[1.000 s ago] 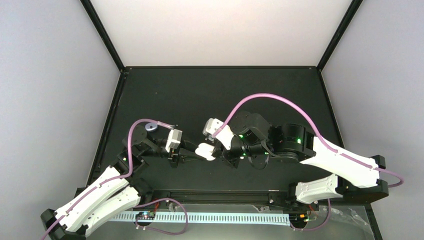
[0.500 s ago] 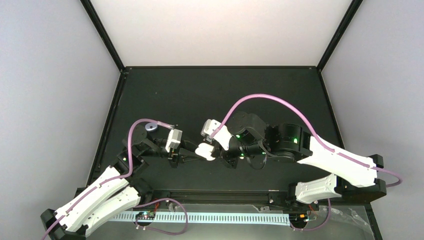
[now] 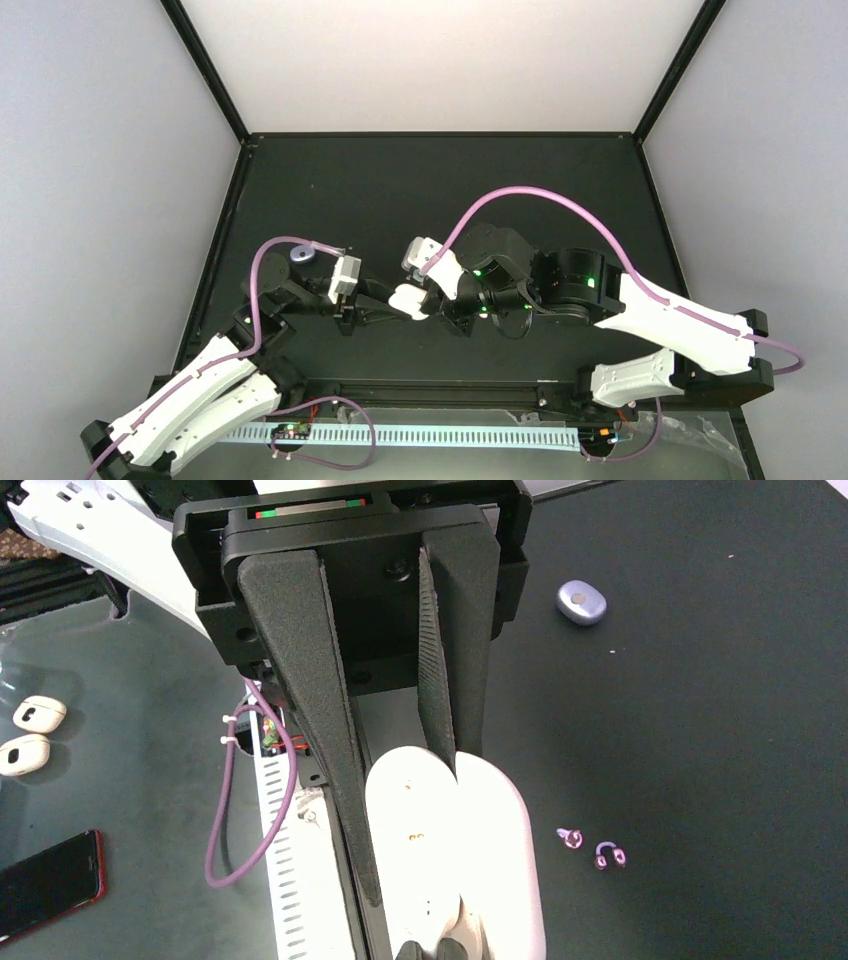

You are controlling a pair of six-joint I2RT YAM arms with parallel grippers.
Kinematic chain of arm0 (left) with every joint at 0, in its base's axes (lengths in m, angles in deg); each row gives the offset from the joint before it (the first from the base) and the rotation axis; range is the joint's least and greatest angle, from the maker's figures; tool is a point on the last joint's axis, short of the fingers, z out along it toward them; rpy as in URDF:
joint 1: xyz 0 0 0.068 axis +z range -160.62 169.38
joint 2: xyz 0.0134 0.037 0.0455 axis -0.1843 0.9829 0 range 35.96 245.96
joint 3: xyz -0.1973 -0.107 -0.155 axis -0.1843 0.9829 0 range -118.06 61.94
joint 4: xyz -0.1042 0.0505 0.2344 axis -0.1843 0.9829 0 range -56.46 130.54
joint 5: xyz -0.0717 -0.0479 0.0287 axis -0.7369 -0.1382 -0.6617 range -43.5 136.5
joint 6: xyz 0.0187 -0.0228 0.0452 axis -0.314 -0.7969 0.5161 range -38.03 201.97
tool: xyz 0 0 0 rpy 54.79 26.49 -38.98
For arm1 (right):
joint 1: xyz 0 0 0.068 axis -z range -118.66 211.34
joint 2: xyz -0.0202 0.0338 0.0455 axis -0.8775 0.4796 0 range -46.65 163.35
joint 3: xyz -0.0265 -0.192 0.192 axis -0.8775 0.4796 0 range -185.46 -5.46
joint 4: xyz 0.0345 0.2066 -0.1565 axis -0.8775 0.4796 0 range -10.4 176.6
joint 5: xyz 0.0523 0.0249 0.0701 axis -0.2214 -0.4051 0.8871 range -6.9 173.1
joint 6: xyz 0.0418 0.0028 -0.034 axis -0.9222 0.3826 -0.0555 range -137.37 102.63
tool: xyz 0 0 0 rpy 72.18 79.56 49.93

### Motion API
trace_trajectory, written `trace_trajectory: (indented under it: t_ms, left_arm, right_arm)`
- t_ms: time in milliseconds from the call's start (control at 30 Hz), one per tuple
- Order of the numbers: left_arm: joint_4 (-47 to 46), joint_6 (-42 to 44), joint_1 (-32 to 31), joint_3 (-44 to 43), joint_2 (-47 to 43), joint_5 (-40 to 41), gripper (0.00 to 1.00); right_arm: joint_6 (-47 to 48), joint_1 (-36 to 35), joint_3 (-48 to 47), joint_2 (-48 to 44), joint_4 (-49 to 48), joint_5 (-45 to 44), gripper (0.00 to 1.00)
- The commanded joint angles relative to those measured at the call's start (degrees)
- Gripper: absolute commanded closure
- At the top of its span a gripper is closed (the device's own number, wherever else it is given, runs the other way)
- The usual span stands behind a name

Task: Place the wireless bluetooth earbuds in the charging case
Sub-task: Place the earbud in the charging case.

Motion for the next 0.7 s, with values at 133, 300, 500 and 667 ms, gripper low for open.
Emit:
trace_trajectory:
  t_ms: [133,300,500,667]
  left_arm:
    - [-7.9,-3.0,-0.3,-0.9,-0.9,1.6,0.98]
    - [-7.6,-2.8,-0.3,-0.9,-0.8,1.5,0.98]
    - [-5.0,-0.8,-0.3,-0.9,-0.9,2.1,0.98]
    - [-3.8,0.1,-0.3,-0.8,-0.7,2.5,0.98]
  right_arm:
    - [-1.5,-0.4,1.7,0.5,-5.3,0.4,0.99]
    - [-1.7,-0.4,1.7,0.0,-5.9,0.3,0.99]
    - [-1.7,-0.4,1.3,-1.7,-4.6,-2.1,0.99]
    - [-1.6,-0.4,0.8,-2.9,-3.6,-3.6,0.99]
